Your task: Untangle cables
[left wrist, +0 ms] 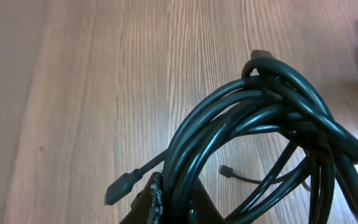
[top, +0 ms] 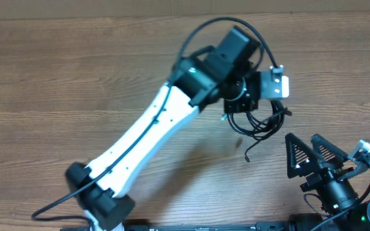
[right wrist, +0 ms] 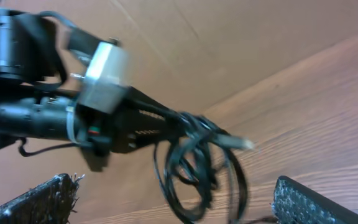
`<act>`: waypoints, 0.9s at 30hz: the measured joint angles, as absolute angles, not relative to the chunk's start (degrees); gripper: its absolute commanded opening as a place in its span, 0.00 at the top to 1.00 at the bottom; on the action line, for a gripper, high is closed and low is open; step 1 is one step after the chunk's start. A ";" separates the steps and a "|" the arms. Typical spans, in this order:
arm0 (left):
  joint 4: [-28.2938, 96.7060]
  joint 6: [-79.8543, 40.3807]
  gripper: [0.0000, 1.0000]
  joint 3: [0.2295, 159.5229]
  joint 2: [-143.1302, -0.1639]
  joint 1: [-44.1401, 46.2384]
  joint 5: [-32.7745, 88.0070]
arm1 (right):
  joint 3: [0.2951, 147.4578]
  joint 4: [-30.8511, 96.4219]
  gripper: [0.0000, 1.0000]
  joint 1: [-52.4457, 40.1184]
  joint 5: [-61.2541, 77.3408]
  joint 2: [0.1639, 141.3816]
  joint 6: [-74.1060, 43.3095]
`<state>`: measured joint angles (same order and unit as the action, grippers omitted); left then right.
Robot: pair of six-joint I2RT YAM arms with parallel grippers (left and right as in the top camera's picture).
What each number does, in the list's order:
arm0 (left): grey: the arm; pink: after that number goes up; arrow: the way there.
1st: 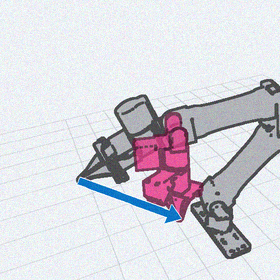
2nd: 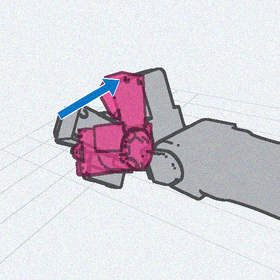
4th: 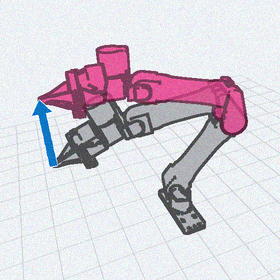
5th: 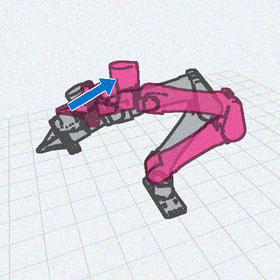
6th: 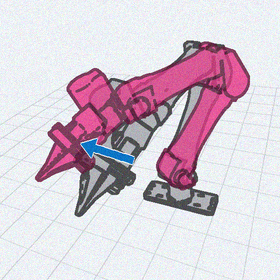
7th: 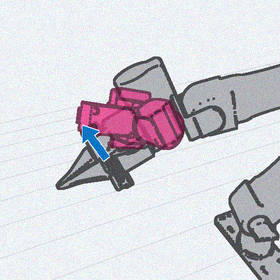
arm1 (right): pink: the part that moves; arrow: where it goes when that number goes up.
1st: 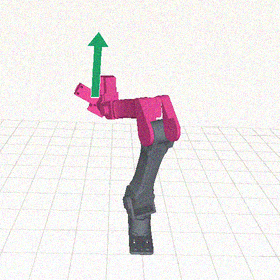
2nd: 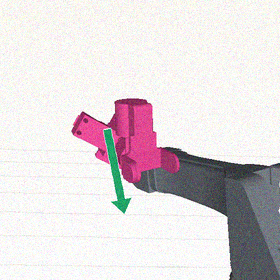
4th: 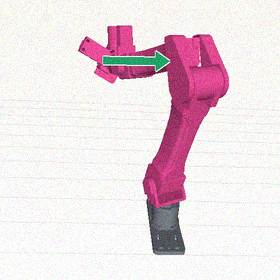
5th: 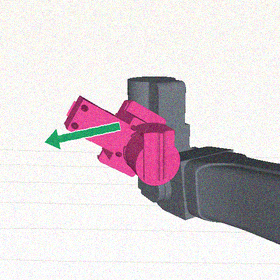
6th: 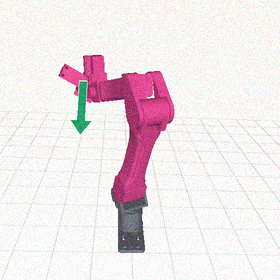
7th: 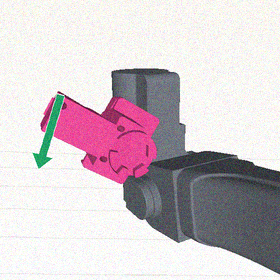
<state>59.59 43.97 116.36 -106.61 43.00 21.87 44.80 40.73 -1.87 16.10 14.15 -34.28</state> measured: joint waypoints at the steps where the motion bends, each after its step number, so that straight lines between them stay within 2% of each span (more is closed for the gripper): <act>1: 60.01 44.25 0.96 116.36 -105.65 42.06 23.22 | 44.80 40.71 0.06 -1.87 16.34 14.15 -34.98; 5: 62.06 45.41 0.96 116.57 -102.74 38.48 28.60 | 44.80 40.73 0.25 -1.87 16.71 14.15 -42.41; 10: 64.20 46.04 0.96 116.77 -102.21 36.49 31.77 | 44.80 40.71 0.25 -1.87 16.84 14.15 -57.52; 14: 65.93 48.27 0.96 116.77 -102.21 36.49 35.05 | 44.80 40.71 0.24 -1.87 17.69 14.15 -63.18; 18: 68.27 50.96 0.96 116.77 -102.21 36.49 38.54 | 44.80 40.71 0.23 -1.87 17.80 14.15 -58.72; 27: 78.02 57.84 0.96 116.77 -102.21 36.49 44.01 | 44.80 39.75 0.26 -1.87 17.89 14.15 -29.85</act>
